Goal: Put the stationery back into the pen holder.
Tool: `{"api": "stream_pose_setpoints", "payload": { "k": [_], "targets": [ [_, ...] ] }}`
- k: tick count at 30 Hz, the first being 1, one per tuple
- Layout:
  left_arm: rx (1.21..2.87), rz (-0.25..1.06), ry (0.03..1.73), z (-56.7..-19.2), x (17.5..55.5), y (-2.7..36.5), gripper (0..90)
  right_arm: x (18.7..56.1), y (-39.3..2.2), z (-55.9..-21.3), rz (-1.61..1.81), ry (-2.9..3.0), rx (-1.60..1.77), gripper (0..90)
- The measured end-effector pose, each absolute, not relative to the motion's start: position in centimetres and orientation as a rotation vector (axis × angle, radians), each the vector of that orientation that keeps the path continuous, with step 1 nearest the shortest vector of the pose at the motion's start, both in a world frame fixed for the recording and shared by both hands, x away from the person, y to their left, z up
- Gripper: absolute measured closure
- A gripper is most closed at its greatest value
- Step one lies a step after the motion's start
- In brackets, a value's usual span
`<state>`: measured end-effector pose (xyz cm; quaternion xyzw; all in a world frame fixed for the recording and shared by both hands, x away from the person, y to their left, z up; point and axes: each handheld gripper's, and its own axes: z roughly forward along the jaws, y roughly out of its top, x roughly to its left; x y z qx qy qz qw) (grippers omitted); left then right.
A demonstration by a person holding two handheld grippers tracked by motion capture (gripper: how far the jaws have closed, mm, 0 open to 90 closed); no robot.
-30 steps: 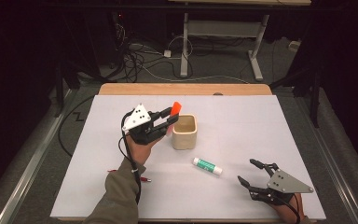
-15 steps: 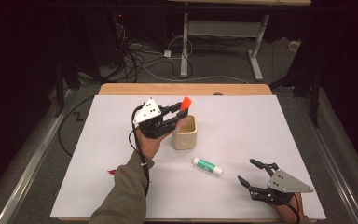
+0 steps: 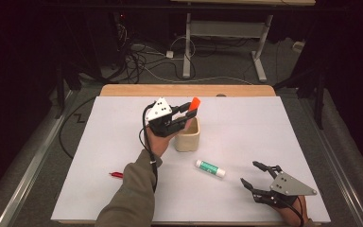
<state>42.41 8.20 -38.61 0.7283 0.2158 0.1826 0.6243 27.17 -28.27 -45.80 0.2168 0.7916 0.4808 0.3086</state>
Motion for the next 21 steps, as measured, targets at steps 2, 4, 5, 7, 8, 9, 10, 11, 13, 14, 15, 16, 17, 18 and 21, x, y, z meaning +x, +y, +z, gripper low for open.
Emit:
{"api": "stream_pose_setpoints", "payload": {
  "k": [2, 4, 5, 7, 8, 9, 10, 11, 13, 14, 15, 16, 17, 18, 21],
  "targets": [
    [1.677, 0.410, 0.495, -38.8, 42.5, 8.0, 64.8, 27.2, -28.2, -45.8, 1.267, 2.095, 0.572, 32.7],
    [1.689, 0.404, 0.497, -39.1, 42.7, 7.8, 64.8, 27.2, -28.2, -45.8, 1.267, 2.096, 0.572, 32.7],
    [1.691, 0.401, 0.499, -39.2, 42.7, 7.7, 64.8, 27.2, -28.2, -45.8, 1.266, 2.095, 0.571, 32.7],
    [1.696, 0.401, 0.502, -39.5, 42.7, 7.6, 64.8, 27.2, -28.3, -45.8, 1.264, 2.097, 0.571, 32.7],
    [1.697, 0.399, 0.504, -39.6, 42.8, 7.5, 64.8, 27.2, -28.3, -45.8, 1.263, 2.097, 0.571, 32.7],
    [1.707, 0.402, 0.506, -39.7, 42.8, 7.5, 64.8, 27.2, -28.3, -45.8, 1.263, 2.097, 0.571, 32.7],
    [1.712, 0.402, 0.509, -39.8, 42.8, 7.5, 64.7, 27.2, -28.3, -45.8, 1.264, 2.099, 0.571, 32.7],
    [1.712, 0.397, 0.515, -40.0, 42.8, 7.5, 64.8, 27.2, -28.2, -45.8, 1.262, 2.100, 0.570, 32.7],
    [1.722, 0.402, 0.522, -40.2, 42.8, 7.5, 64.7, 27.2, -28.2, -45.9, 1.260, 2.102, 0.566, 32.7],
    [1.725, 0.408, 0.525, -40.3, 42.7, 7.5, 64.7, 27.2, -28.2, -45.9, 1.257, 2.101, 0.565, 32.7],
    [1.727, 0.403, 0.523, -40.4, 42.7, 7.5, 64.8, 27.1, -28.2, -45.9, 1.254, 2.097, 0.568, 32.8],
    [1.730, 0.404, 0.524, -40.6, 42.7, 7.6, 64.7, 27.1, -28.2, -45.8, 1.255, 2.093, 0.569, 32.8],
    [1.734, 0.403, 0.527, -40.7, 42.7, 7.6, 64.7, 27.2, -28.2, -45.8, 1.256, 2.092, 0.571, 32.8],
    [1.739, 0.399, 0.529, -40.8, 42.7, 7.6, 64.7, 27.2, -28.2, -45.8, 1.255, 2.092, 0.571, 32.8],
    [1.757, 0.383, 0.531, -41.4, 42.7, 7.7, 64.7, 27.2, -28.2, -45.9, 1.250, 2.102, 0.571, 32.8]
  ]
}}
